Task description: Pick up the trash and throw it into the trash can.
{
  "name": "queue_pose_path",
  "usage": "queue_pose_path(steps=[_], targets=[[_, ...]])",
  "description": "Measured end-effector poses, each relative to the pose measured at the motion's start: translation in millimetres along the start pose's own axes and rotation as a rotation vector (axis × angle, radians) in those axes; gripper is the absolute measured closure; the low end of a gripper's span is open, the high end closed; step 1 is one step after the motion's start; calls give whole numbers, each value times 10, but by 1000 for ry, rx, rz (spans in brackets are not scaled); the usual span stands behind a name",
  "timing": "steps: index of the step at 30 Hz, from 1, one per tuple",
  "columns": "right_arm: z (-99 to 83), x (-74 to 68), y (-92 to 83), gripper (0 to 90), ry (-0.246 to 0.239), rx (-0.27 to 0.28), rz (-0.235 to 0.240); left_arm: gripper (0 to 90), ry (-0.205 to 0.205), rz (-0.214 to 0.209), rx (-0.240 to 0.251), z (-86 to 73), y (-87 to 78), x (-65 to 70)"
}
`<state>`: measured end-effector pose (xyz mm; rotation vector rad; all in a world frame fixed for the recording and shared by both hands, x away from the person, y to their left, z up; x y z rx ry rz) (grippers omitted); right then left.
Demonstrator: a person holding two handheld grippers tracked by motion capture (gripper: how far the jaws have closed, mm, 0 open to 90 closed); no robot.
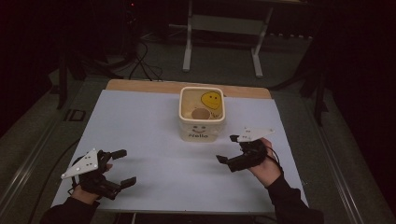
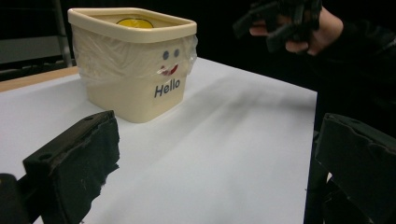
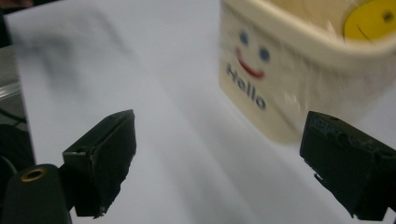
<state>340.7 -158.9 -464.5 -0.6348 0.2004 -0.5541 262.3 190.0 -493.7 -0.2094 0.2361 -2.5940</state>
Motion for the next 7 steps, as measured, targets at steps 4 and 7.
queue_pose_path(steps=[4, 7], targets=[[-218, -19, 2, 106, 14, -12, -24, 4, 0, -1, 0, 1, 6, 0], [-302, -6, 8, 107, 25, -12, -32, 3, 1, 0, -1, 0, 9, -1]])
Point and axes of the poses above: each handheld gripper's, and its own axes: y roughly forward along the jaws, z roughly out of its top, x roughly to its right, the point moved 7 cm from there along y, roughly forward along the jaws, and after that the axes turned 1 degree about y, right-handed, at the moved point
